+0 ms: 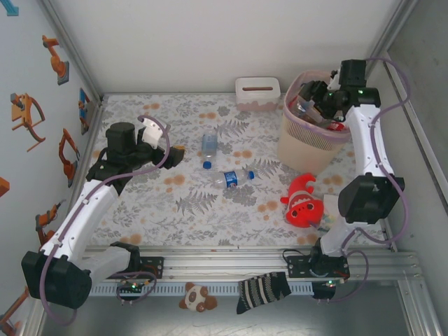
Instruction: Put the plastic bottles in the bin
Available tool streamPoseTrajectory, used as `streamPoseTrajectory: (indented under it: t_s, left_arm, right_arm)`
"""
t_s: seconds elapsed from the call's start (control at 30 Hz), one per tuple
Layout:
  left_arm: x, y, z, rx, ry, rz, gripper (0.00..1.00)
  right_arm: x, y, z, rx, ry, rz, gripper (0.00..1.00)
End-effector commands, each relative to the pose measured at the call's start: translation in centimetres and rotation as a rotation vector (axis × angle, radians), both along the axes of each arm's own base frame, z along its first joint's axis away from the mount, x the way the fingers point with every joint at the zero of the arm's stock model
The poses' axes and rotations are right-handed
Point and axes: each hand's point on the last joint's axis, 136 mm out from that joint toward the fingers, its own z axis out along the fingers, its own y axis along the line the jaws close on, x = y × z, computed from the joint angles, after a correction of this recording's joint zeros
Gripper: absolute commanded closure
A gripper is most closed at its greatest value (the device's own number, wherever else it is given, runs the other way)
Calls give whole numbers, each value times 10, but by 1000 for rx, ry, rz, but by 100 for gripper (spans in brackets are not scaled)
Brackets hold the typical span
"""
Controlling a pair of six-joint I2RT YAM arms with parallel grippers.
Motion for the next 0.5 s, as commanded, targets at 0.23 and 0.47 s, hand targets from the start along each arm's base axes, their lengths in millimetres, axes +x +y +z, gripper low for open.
streamPoseTrajectory:
  t_s: [0.23,0.47]
  left_arm:
    - [-1,0,10,-19,-17,-6,8]
    - [-1,0,10,-20,-16,-6,8]
  right_arm:
    - [-16,7,50,18,-109,32,54]
    - [-6,42,50,147,-125,154,69]
